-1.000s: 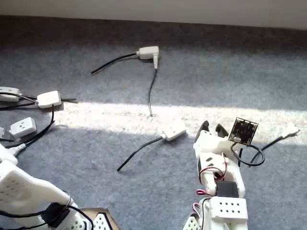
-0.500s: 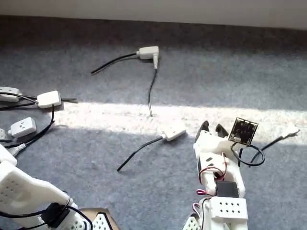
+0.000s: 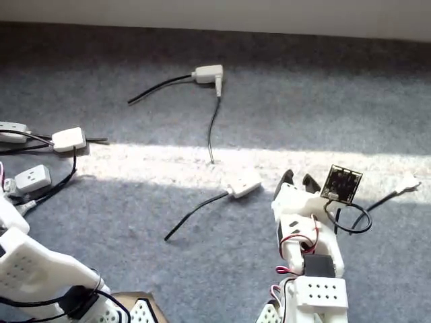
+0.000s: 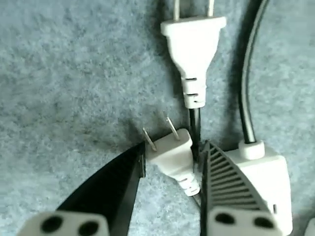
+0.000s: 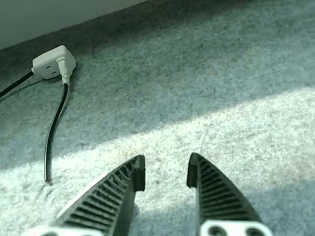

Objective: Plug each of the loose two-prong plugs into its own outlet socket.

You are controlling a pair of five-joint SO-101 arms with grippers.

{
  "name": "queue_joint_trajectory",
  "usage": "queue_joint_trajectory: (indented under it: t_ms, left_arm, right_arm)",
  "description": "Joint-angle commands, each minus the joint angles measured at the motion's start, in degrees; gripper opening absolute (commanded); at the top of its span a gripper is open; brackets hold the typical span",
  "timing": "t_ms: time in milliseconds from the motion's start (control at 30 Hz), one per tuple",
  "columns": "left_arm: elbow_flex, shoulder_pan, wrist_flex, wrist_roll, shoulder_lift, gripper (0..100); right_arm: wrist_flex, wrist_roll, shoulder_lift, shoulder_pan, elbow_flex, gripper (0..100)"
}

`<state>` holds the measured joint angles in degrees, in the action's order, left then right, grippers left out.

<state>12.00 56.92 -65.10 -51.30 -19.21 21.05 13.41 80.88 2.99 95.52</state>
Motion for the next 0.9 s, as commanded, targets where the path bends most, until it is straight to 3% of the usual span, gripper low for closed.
queue_joint_trajectory:
  t_ms: [0,267,433,667,867]
  left_arm:
    - [0.8,-1.3,0.9,-0.1,1.0,0]
    - [0.3,-4.7,-1.4,2.6,1.6,1]
    - [-1.6,-6.6,-5.8,17.4,1.1,1]
    - [-1.8,-13.0,-5.5,44.7,1.3,1]
    - [-1.7,-13.4,-4.0,52.0,1.1,3]
  right_arm:
    - [-0.8,0.3,0.3,0.6,1.7,15.2]
    - [-0.8,0.3,0.3,0.6,1.7,15.2]
    - [-0.8,0.3,0.3,0.6,1.7,15.2]
    - [-0.8,0.3,0.3,0.6,1.7,15.2]
    - [-0.8,0.3,0.3,0.6,1.7,15.2]
